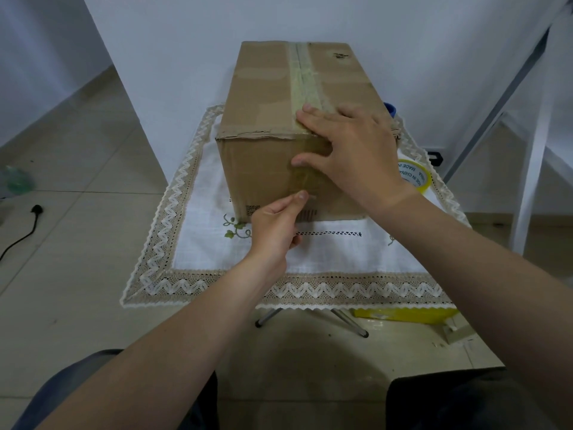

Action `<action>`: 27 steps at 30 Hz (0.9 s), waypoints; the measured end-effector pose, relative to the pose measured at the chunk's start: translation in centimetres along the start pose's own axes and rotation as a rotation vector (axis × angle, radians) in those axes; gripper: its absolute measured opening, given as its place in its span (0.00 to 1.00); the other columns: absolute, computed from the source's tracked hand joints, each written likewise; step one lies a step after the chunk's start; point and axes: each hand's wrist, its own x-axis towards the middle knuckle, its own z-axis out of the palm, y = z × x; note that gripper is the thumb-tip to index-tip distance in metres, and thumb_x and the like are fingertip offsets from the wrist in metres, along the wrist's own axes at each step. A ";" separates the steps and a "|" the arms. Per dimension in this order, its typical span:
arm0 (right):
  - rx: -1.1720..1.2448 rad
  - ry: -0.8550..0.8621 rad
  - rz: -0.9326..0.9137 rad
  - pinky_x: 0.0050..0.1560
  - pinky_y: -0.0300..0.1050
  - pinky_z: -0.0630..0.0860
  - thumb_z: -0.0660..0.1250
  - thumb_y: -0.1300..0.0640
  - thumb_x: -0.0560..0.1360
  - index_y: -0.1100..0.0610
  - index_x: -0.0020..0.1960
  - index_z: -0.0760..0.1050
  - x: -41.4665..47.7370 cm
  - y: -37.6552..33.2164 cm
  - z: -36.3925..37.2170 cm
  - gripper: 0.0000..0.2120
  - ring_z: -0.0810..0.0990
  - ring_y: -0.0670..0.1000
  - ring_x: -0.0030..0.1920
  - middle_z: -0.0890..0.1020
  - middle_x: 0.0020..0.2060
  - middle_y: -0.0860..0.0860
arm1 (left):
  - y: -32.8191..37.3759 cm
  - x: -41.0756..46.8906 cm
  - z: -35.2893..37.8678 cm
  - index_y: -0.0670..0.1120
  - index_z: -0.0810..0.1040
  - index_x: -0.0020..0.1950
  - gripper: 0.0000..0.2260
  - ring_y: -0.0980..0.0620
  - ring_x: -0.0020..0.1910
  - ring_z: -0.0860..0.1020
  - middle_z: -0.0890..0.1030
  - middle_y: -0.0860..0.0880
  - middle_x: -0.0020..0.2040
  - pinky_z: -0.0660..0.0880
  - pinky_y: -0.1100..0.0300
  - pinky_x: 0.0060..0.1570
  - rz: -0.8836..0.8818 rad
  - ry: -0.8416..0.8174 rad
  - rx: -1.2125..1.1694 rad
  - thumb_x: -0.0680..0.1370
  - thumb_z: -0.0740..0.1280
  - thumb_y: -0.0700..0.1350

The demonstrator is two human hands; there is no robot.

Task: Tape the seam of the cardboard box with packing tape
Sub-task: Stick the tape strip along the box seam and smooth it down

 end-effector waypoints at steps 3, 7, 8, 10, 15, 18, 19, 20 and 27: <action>-0.048 -0.016 -0.016 0.74 0.59 0.63 0.69 0.29 0.71 0.38 0.77 0.66 -0.4 0.0 0.1 0.38 0.70 0.58 0.75 0.71 0.76 0.38 | -0.1 0.2 0.0 0.52 0.89 0.52 0.06 0.54 0.35 0.73 0.88 0.54 0.53 0.73 0.59 0.33 -0.005 0.009 -0.002 0.78 0.75 0.51; -0.001 -0.015 -0.011 0.76 0.62 0.61 0.58 0.28 0.77 0.40 0.78 0.67 -0.4 0.2 0.2 0.32 0.69 0.58 0.77 0.70 0.77 0.41 | 0.0 0.1 0.0 0.52 0.88 0.55 0.08 0.54 0.37 0.73 0.88 0.56 0.50 0.73 0.59 0.35 -0.008 0.011 0.007 0.78 0.75 0.51; 0.042 -0.011 0.006 0.77 0.62 0.61 0.54 0.30 0.79 0.40 0.77 0.69 -0.3 0.4 0.1 0.30 0.69 0.58 0.77 0.71 0.77 0.42 | 0.0 0.1 0.0 0.52 0.88 0.54 0.07 0.54 0.37 0.73 0.88 0.57 0.49 0.74 0.59 0.36 -0.008 0.008 0.012 0.78 0.75 0.51; 0.106 -0.006 0.030 0.76 0.61 0.61 0.53 0.34 0.81 0.42 0.75 0.72 -0.1 0.8 -0.1 0.26 0.70 0.59 0.75 0.73 0.75 0.43 | 0.1 0.2 0.1 0.54 0.88 0.50 0.04 0.55 0.35 0.72 0.87 0.60 0.45 0.74 0.58 0.37 -0.006 0.009 0.012 0.78 0.75 0.51; 0.124 -0.014 0.027 0.75 0.60 0.62 0.60 0.37 0.82 0.45 0.74 0.74 0.0 0.7 -0.2 0.24 0.70 0.61 0.75 0.75 0.74 0.45 | -0.1 0.1 0.0 0.53 0.88 0.53 0.06 0.56 0.35 0.72 0.87 0.61 0.42 0.74 0.57 0.38 -0.006 0.006 0.007 0.78 0.75 0.51; 0.085 -0.036 0.008 0.77 0.59 0.61 0.68 0.38 0.78 0.45 0.77 0.70 -0.5 0.8 -0.6 0.29 0.68 0.62 0.76 0.73 0.76 0.45 | -0.1 0.0 0.0 0.53 0.88 0.54 0.07 0.55 0.37 0.74 0.88 0.57 0.48 0.74 0.57 0.38 0.001 0.008 0.007 0.78 0.75 0.51; 0.057 -0.043 0.000 0.78 0.59 0.61 0.71 0.39 0.76 0.45 0.78 0.69 -0.8 0.8 -0.7 0.32 0.68 0.62 0.77 0.72 0.76 0.44 | -0.1 0.0 0.0 0.53 0.88 0.53 0.06 0.55 0.38 0.74 0.88 0.57 0.48 0.74 0.57 0.38 0.003 0.008 0.005 0.78 0.75 0.51; 0.032 -0.044 -0.006 0.78 0.59 0.60 0.73 0.39 0.75 0.45 0.78 0.68 -1.0 0.7 -0.7 0.35 0.67 0.62 0.78 0.71 0.77 0.44 | -0.1 0.0 0.0 0.54 0.88 0.53 0.06 0.54 0.38 0.74 0.88 0.57 0.48 0.74 0.57 0.38 0.003 0.009 0.004 0.78 0.75 0.51; 0.092 0.029 0.001 0.75 0.62 0.65 0.63 0.37 0.80 0.44 0.76 0.72 -0.9 0.9 -0.1 0.26 0.71 0.62 0.75 0.75 0.74 0.44 | -0.2 0.2 0.0 0.53 0.88 0.56 0.08 0.53 0.38 0.73 0.88 0.59 0.47 0.75 0.58 0.36 0.001 0.005 0.008 0.78 0.75 0.51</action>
